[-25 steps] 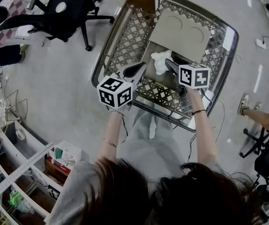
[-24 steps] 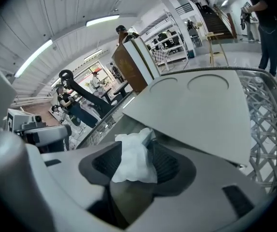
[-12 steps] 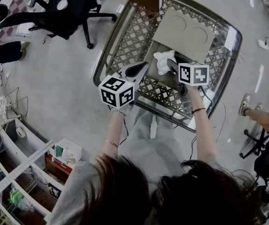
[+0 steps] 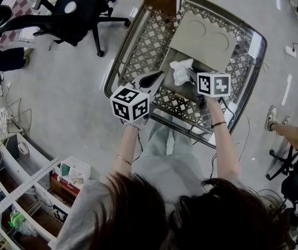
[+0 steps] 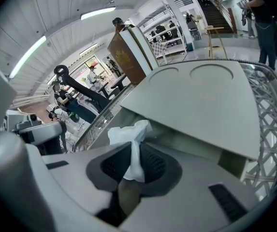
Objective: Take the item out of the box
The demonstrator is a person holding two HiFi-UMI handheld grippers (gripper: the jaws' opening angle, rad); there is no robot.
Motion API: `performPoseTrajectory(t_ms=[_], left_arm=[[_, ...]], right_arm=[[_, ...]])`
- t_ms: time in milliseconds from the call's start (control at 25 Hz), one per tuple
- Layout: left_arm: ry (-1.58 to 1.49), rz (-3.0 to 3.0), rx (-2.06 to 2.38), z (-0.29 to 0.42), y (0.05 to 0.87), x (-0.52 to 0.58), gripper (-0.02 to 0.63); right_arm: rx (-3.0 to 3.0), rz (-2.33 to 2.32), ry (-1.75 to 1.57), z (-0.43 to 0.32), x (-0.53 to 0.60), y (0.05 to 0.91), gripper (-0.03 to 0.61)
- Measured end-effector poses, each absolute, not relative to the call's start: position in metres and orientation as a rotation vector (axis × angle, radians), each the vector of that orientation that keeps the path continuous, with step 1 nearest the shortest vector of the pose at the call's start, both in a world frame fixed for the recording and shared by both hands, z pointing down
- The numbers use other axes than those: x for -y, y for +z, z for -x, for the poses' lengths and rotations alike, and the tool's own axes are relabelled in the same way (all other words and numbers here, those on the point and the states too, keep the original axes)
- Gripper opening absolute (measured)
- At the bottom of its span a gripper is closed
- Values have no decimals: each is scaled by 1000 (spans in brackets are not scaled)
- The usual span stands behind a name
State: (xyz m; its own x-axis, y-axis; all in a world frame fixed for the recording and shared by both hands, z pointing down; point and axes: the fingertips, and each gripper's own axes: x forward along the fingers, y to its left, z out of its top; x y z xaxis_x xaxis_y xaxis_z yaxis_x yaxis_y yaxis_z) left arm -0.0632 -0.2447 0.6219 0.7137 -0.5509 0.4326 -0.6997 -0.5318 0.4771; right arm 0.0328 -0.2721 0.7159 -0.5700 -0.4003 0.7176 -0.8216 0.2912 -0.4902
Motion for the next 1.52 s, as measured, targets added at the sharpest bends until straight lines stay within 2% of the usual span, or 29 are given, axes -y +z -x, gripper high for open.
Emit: performPoseTrajectory(t_ms=[840,1520], left_arm=[[212,-2365,1020,79,556,238,17],[120,-2473,1051,78,488,232,17]], right_arm=[[2346,-1087,1137,-28,251,621,71],[2572,-1195,941,-44,246,530,71]])
